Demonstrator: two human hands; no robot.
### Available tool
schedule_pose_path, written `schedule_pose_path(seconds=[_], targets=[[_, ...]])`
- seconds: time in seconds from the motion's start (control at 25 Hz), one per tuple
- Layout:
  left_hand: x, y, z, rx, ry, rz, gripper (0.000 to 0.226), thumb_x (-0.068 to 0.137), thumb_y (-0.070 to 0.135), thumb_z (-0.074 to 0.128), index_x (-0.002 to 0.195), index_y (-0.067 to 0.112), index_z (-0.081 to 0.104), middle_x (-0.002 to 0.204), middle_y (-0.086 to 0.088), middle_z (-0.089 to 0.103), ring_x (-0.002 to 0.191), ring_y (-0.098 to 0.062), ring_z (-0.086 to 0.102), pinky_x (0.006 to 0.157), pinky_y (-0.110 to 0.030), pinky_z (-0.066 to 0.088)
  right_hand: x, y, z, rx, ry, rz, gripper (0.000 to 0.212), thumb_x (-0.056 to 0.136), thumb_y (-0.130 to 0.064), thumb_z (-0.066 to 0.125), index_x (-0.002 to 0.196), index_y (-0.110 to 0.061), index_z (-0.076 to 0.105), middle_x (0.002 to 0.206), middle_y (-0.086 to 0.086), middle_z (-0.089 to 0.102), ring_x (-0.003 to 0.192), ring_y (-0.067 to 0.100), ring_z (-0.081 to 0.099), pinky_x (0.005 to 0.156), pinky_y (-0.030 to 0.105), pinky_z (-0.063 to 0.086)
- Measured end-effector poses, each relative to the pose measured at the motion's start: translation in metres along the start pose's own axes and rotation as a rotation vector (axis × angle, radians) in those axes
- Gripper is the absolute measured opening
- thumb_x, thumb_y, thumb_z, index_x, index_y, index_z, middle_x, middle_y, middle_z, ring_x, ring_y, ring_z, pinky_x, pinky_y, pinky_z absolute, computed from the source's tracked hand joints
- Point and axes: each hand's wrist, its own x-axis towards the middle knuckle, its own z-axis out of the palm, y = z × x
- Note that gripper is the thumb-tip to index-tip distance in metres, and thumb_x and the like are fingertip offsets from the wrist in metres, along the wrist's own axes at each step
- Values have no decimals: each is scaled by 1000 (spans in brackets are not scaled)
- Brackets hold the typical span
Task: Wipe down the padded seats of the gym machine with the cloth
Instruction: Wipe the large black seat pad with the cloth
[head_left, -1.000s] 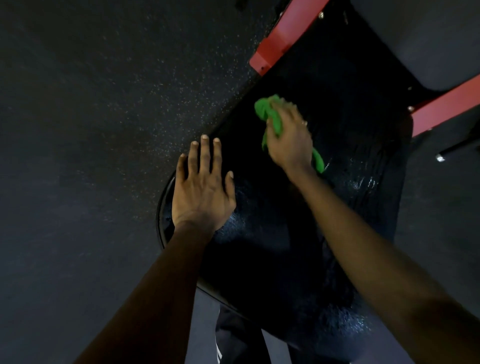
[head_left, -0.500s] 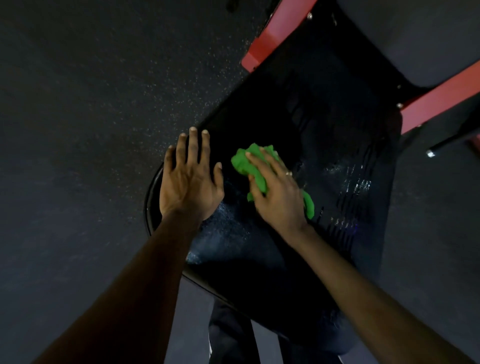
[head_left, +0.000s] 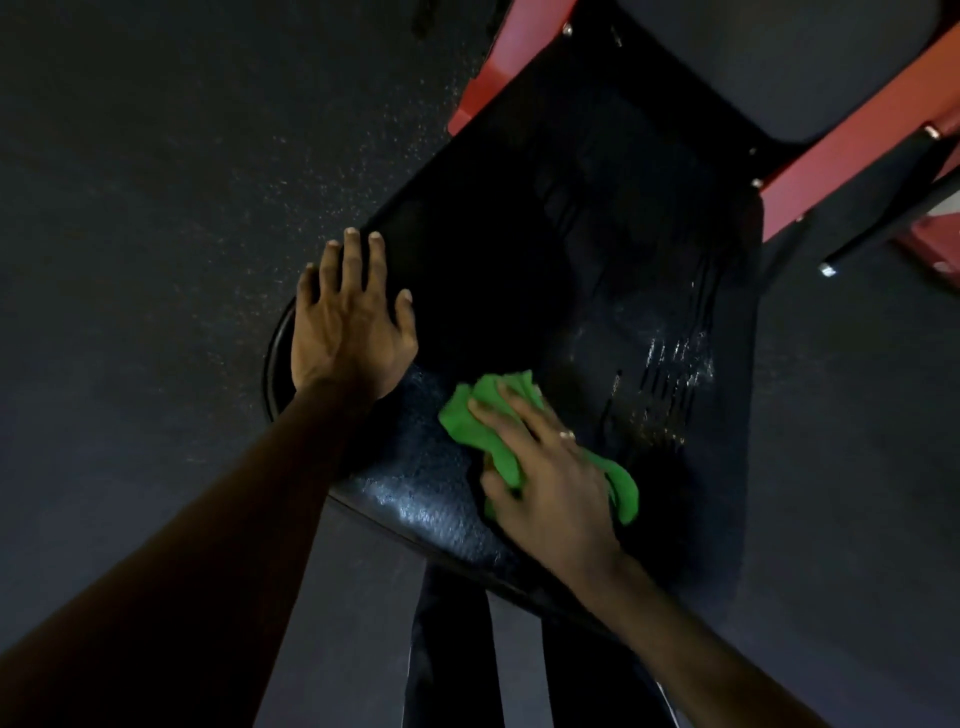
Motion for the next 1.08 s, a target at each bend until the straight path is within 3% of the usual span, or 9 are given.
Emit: schedule_pose_path(seconds=[0.08, 0.2, 0.32, 0.48, 0.64, 0.8, 0.96, 1.08], targets=[[-1, -1, -2, -7, 8, 17, 68, 105, 45, 26, 161, 6, 17, 167, -18, 18, 154, -33, 19, 124, -50, 19, -23, 21, -2, -38, 31, 35, 64, 88, -37, 50, 151, -43, 38, 163, -13, 33, 152, 16, 30, 108, 42, 48], [-5, -1, -8, -52, 4, 177, 59, 107, 36, 33, 156, 4, 30, 166, -16, 23, 154, -30, 20, 125, -45, 15, 27, 35, 2, 8, 237, 236, 59, 91, -27, 59, 148, -32, 46, 157, -4, 44, 145, 25, 42, 108, 52, 48], [-28, 7, -4, -89, -52, 278, 57, 106, 31, 38, 157, 6, 33, 165, -15, 28, 153, -30, 22, 125, -43, 15, 87, 28, 8, -1, 318, 316, 44, 97, -38, 56, 140, -31, 53, 147, -6, 53, 138, 27, 49, 104, 52, 49], [-63, 20, 8, -18, -24, 225, 64, 106, 40, 30, 160, 5, 21, 166, -18, 21, 155, -32, 16, 126, -45, 14, 22, 7, 5, -30, 272, 233, 40, 97, -39, 57, 138, -34, 56, 147, -8, 52, 132, 25, 54, 95, 45, 56], [-60, 22, 5, -5, -14, 209, 64, 106, 41, 27, 160, 6, 21, 167, -17, 21, 155, -31, 16, 126, -45, 15, -79, 9, 17, -40, 180, -1, 50, 97, -34, 56, 146, -34, 49, 156, -7, 45, 149, 23, 36, 111, 35, 43], [-62, 22, 9, 7, 7, 201, 64, 106, 41, 29, 159, 6, 22, 166, -17, 22, 155, -30, 17, 126, -45, 16, 30, 60, -2, -34, 283, 214, 52, 95, -24, 59, 146, -30, 50, 151, -1, 50, 136, 28, 51, 106, 46, 50], [-58, 22, 8, 37, 29, 187, 65, 104, 42, 32, 159, 7, 25, 165, -16, 25, 154, -29, 20, 125, -45, 18, 132, 82, -21, -8, 332, 407, 45, 95, -30, 56, 140, -33, 54, 141, -4, 57, 123, 24, 59, 96, 45, 54], [-59, 25, 8, 56, 18, 163, 66, 103, 42, 33, 160, 9, 24, 166, -14, 23, 154, -27, 20, 125, -43, 17, 101, 53, -8, 11, 270, 231, 41, 97, -35, 58, 138, -38, 56, 143, -9, 56, 124, 22, 60, 95, 38, 54]])
